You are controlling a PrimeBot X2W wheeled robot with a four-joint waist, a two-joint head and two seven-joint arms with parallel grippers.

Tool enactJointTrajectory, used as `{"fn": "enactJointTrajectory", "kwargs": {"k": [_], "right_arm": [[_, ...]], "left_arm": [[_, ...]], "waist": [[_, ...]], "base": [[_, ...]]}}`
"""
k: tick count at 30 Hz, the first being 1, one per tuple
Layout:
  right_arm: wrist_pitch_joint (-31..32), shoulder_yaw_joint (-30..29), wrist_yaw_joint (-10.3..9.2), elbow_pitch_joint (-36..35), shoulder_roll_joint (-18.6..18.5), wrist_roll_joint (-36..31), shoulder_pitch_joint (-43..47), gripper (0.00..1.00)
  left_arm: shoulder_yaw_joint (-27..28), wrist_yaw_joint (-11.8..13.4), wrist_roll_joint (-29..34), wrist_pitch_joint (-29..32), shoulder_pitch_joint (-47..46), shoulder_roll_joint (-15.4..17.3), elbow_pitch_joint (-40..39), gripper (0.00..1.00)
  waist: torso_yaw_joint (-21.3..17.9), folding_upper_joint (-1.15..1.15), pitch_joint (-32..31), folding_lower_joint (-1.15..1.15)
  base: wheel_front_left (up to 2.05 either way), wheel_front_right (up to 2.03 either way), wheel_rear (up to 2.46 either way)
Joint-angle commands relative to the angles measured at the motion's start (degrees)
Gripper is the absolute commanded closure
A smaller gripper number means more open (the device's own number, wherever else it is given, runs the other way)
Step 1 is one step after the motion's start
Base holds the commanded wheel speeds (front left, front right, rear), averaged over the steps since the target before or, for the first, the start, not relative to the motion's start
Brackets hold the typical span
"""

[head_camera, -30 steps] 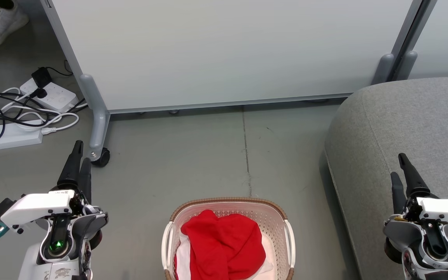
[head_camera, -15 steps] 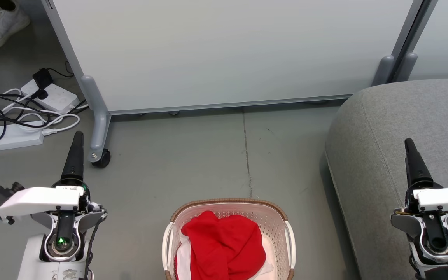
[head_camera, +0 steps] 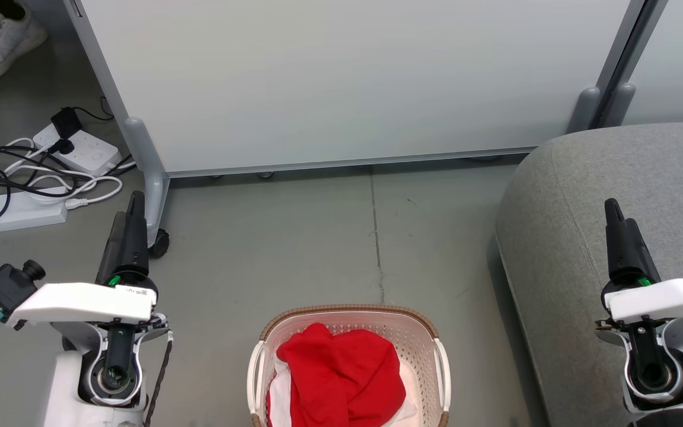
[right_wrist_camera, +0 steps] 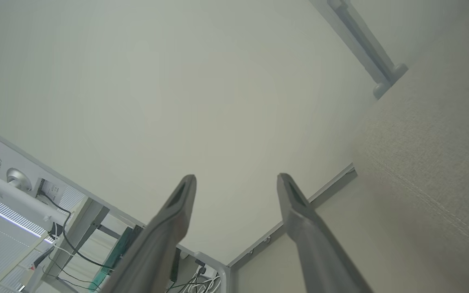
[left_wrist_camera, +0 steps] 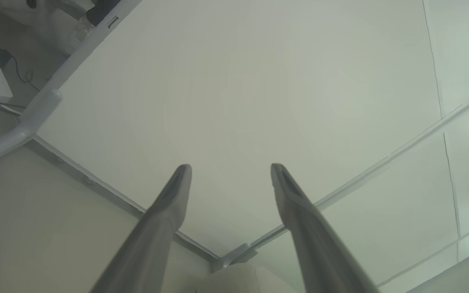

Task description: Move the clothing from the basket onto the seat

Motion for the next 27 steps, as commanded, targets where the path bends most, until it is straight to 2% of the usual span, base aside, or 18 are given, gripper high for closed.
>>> {"fn": "enactJointTrajectory", "kwargs": {"k": [1,9,15,27], "right_arm": [[-0.8,0.4,0.24,-1.4,-0.9,-3.3,-0.3,0.00],[-2.1,1.8,0.26,-2.0,-1.4,-12.4,0.5,0.00],[-3.0,2.4,0.27,-2.2,-1.5,-18.8,1.3,0.00],[-4.6,3.5,0.29,-2.3,-1.2,-28.5,2.6,0.00]], "left_arm": [[-0.5,-0.1,3.5,-0.7,-0.5,0.5,-2.0,0.00],[-2.8,0.3,14.1,-2.6,1.2,1.7,-4.0,0.00],[-4.9,1.6,21.7,-3.8,2.3,2.8,-4.8,0.00],[-7.2,3.7,30.8,-6.0,4.0,3.7,-4.6,0.00]], "waist": [[0.0,0.00,0.0,0.00],[-0.1,0.00,-0.1,0.00],[-0.1,0.00,-0.2,0.00],[-0.1,0.00,-0.5,0.00]], "base": [[0.00,0.00,0.00],[0.00,0.00,0.00],[0.00,0.00,0.00],[0.00,0.00,0.00]]}}
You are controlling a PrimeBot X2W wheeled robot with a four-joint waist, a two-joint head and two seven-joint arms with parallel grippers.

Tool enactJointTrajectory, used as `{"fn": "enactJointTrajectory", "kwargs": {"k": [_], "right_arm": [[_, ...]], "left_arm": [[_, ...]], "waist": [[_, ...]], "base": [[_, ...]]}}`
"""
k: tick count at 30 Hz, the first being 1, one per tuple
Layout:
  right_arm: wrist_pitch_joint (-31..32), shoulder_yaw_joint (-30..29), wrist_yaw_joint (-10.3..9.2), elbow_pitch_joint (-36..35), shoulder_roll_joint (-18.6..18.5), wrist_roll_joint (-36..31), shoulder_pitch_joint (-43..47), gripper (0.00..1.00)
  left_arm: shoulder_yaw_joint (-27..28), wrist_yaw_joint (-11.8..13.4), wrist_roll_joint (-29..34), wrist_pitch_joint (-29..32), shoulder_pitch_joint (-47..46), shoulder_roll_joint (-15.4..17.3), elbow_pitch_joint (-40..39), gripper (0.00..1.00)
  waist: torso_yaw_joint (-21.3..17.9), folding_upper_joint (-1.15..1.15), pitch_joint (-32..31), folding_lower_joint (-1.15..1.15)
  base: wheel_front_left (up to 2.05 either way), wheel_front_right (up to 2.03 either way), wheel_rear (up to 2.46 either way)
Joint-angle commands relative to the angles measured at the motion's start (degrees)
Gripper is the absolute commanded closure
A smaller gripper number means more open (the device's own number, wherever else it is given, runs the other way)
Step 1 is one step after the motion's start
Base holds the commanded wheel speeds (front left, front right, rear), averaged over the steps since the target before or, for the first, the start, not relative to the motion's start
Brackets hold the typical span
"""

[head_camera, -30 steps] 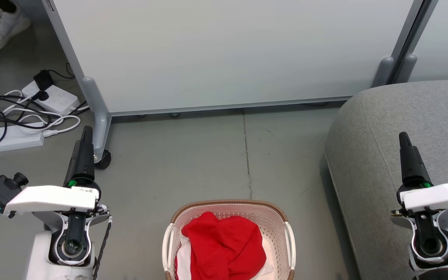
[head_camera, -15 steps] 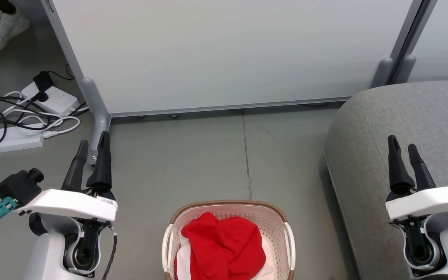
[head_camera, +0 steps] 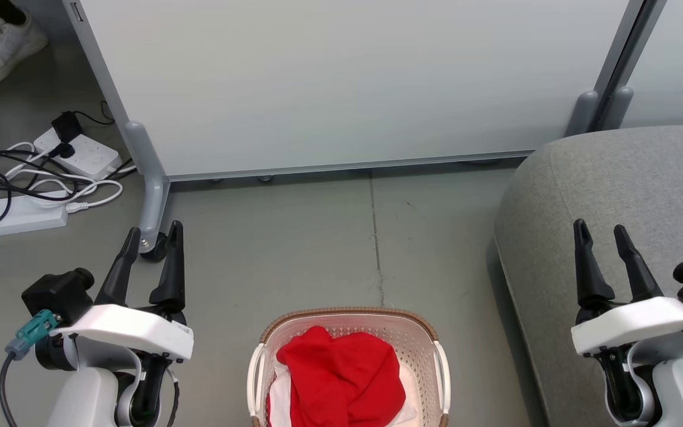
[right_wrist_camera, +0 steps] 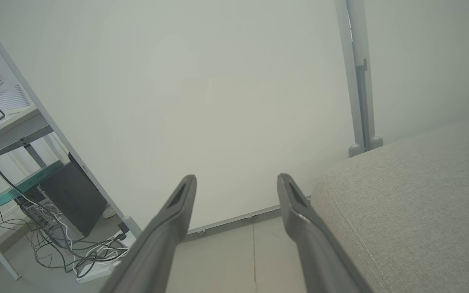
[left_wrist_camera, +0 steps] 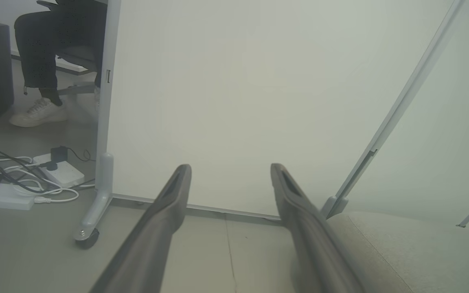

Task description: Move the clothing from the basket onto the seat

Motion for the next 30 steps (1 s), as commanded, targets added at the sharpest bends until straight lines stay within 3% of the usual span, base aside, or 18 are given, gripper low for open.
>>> {"fn": "enactJointTrajectory", "kwargs": {"k": [1,14,30], "right_arm": [[-0.6,0.2,0.27,-0.6,-0.4,-1.9,-0.2,0.00],[-0.2,0.8,0.27,-0.6,-0.1,-11.3,1.2,0.00],[0.0,0.0,0.29,-0.9,0.7,-18.8,3.5,0.00]], "left_arm": [[-0.2,0.4,1.8,-0.7,-0.4,0.6,-0.8,0.00],[-1.8,2.5,9.9,-2.7,1.4,0.9,-0.1,0.00],[-2.4,4.1,15.3,-2.5,3.3,0.6,-0.6,0.00]], "waist": [[0.0,0.00,0.0,0.00],[0.3,0.00,-0.4,0.00],[0.5,0.00,-0.9,0.00]], "base": [[0.00,0.00,0.00],[0.00,0.00,0.00],[0.00,0.00,0.00]]}}
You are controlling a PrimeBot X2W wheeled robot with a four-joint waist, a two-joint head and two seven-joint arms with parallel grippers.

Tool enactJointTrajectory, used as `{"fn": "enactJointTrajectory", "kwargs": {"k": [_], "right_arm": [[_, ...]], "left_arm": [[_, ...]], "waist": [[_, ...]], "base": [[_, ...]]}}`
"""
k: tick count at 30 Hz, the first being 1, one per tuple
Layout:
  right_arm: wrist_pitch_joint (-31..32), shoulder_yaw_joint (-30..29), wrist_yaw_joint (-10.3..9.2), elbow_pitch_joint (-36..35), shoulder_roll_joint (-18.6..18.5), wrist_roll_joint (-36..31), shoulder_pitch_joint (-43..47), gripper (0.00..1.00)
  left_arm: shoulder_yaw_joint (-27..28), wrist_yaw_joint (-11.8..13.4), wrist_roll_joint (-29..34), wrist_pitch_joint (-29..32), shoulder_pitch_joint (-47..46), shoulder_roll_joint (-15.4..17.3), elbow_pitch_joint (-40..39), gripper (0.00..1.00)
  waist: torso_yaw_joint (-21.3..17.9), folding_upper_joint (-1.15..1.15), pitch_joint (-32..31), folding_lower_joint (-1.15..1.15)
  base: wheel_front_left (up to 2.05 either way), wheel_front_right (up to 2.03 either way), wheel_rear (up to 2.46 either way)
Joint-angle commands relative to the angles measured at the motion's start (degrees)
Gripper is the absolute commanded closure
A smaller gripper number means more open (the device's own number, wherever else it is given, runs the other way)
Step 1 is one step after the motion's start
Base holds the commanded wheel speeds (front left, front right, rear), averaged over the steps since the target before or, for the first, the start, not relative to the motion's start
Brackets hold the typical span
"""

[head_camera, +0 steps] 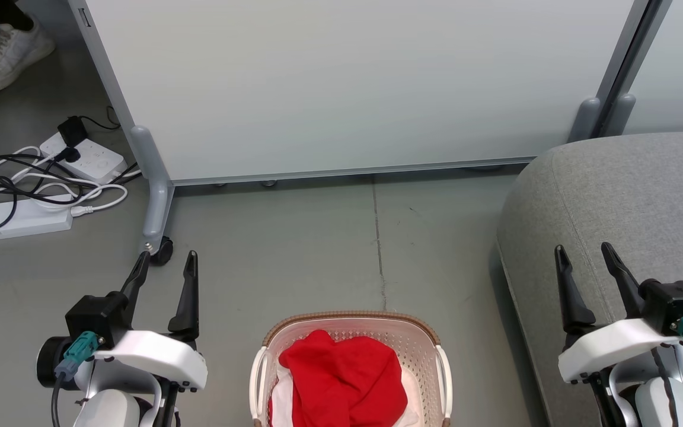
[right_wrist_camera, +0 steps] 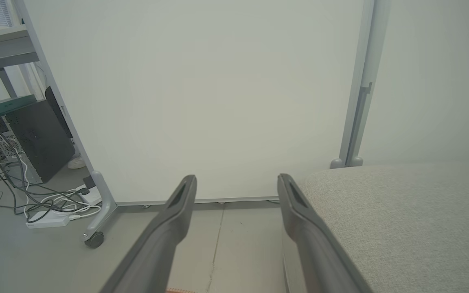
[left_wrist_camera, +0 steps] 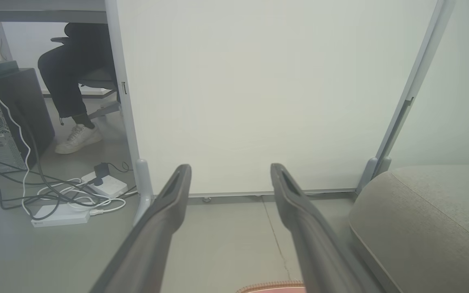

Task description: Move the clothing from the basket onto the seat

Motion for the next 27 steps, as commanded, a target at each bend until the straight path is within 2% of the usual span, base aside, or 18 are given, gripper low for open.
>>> {"fn": "enactJointTrajectory", "kwargs": {"k": [1,27], "right_arm": [[-0.2,-0.5,0.23,-0.5,-0.1,-1.1,0.5,0.00],[-0.1,-2.4,0.21,-1.0,1.4,-6.6,2.5,0.00]], "left_arm": [[0.3,0.6,1.0,-0.3,0.1,0.0,-0.7,0.00],[-0.8,2.6,6.5,-0.1,2.6,-0.4,-1.3,0.00]], "waist": [[0.0,0.00,0.0,0.00],[0.5,0.00,-0.6,0.00]], "base": [[0.00,0.00,0.00],[0.00,0.00,0.00]]}}
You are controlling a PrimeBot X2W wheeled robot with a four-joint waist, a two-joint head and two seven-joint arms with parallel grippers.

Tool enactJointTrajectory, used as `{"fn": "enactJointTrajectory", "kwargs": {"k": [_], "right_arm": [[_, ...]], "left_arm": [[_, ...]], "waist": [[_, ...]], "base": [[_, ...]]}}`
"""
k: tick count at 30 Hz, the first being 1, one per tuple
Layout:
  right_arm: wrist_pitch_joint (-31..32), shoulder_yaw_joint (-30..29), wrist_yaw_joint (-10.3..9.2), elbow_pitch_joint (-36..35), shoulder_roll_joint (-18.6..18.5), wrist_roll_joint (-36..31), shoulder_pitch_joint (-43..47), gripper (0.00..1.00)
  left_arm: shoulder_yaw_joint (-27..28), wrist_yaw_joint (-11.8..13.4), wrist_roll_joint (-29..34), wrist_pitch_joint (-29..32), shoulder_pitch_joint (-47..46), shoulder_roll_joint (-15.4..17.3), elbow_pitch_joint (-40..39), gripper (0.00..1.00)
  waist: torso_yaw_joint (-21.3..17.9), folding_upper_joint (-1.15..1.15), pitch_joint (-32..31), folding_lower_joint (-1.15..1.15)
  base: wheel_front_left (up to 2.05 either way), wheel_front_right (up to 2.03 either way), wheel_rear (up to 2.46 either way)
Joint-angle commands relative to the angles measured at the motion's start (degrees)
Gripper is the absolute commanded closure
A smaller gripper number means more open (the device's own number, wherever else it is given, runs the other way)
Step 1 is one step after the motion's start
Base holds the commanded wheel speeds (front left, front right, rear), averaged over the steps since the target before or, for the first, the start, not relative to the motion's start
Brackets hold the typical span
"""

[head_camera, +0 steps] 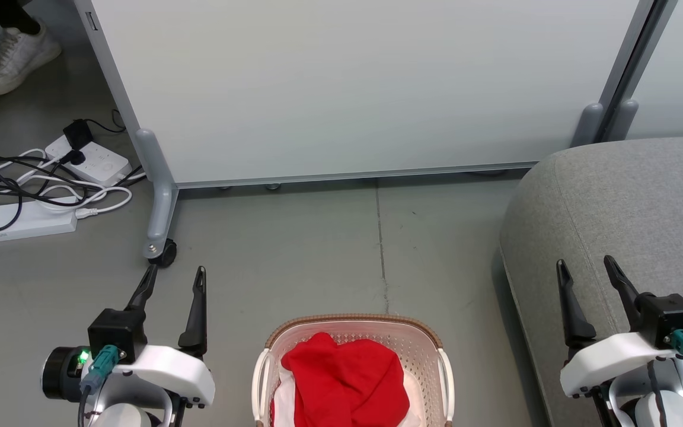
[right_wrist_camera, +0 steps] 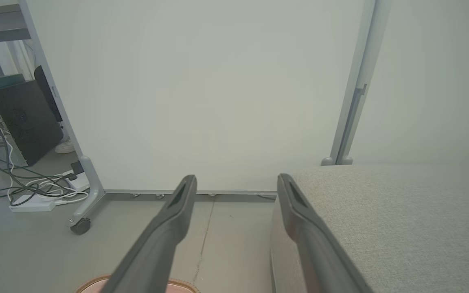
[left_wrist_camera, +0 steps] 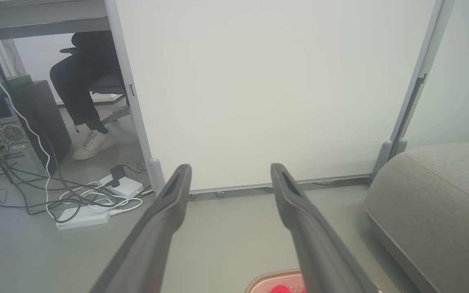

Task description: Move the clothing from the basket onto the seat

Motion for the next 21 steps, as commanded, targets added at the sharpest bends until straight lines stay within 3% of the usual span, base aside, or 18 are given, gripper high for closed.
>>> {"fn": "enactJointTrajectory", "kwargs": {"k": [1,21], "right_arm": [[-0.5,-0.1,0.12,-0.5,-0.1,-0.9,0.4,0.00],[-0.7,-0.8,0.12,-1.8,0.1,0.7,0.5,0.00]], "left_arm": [[0.0,0.4,1.1,-0.3,0.4,0.1,-0.3,0.00],[-0.4,1.3,-0.4,-0.3,0.0,-0.2,-1.1,0.00]], "waist": [[0.0,0.00,0.0,0.00],[-0.7,0.00,1.1,0.00]], "base": [[0.00,0.00,0.00],[0.00,0.00,0.00]]}}
